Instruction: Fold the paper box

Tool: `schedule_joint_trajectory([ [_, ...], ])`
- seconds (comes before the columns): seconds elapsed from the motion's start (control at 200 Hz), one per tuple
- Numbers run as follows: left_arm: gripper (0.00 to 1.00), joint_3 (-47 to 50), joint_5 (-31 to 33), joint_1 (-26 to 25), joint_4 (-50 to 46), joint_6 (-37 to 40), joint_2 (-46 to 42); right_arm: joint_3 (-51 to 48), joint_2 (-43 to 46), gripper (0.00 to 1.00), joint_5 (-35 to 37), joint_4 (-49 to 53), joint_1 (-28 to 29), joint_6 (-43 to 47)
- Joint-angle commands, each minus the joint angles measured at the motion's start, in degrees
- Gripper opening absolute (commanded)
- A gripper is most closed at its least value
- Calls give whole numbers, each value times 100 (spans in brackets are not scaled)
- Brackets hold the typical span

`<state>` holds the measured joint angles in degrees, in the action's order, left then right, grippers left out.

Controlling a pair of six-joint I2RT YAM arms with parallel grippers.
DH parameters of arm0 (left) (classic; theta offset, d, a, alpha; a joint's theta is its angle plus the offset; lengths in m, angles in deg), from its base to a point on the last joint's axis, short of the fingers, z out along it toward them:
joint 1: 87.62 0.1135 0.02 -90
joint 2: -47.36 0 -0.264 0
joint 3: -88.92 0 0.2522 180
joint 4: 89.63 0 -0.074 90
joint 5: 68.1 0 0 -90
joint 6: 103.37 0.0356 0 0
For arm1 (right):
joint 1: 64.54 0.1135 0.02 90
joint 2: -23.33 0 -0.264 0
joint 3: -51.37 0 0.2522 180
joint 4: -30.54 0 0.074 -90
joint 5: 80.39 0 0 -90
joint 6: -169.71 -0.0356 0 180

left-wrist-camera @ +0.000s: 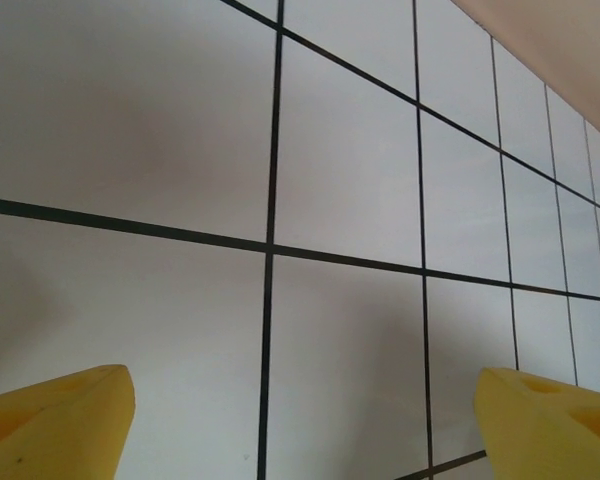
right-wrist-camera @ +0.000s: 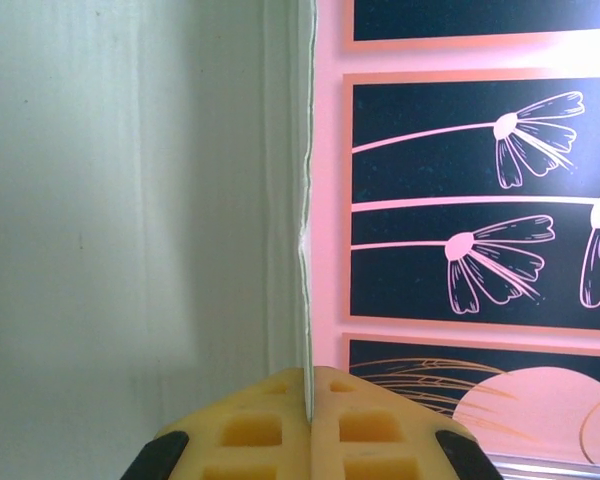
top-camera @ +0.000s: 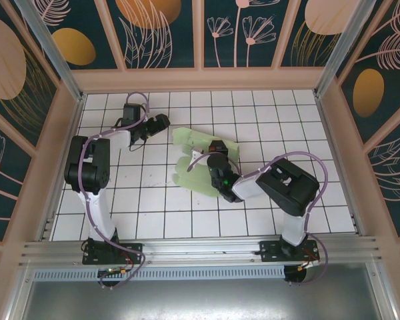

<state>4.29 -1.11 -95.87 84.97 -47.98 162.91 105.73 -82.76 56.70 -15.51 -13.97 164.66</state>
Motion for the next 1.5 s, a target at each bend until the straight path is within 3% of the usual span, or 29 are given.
schedule_joint_trajectory([
  [0.0,80,-299,-441,9,122,259,300,97,51,0,2,-61,57,-334],
  [0.1,68,-461,-730,-39,100,298,511,96,102,0,-50,146,50,-496],
  [0.29,59,-498,-991,-280,96,554,481,115,106,0,-85,247,41,-576],
  [0.46,60,-180,-1099,-531,-57,932,247,113,142,0,-96,332,16,-641],
  [0.946,63,2169,-800,-786,1913,684,-1074,220,114,0,-104,470,5,-699],
  [1.291,58,2523,-901,-975,2689,552,-1083,308,62,0,-106,535,50,-673],
  [1.491,55,2599,-822,-1042,2657,722,-1072,372,1,0,-117,723,51,-766],
])
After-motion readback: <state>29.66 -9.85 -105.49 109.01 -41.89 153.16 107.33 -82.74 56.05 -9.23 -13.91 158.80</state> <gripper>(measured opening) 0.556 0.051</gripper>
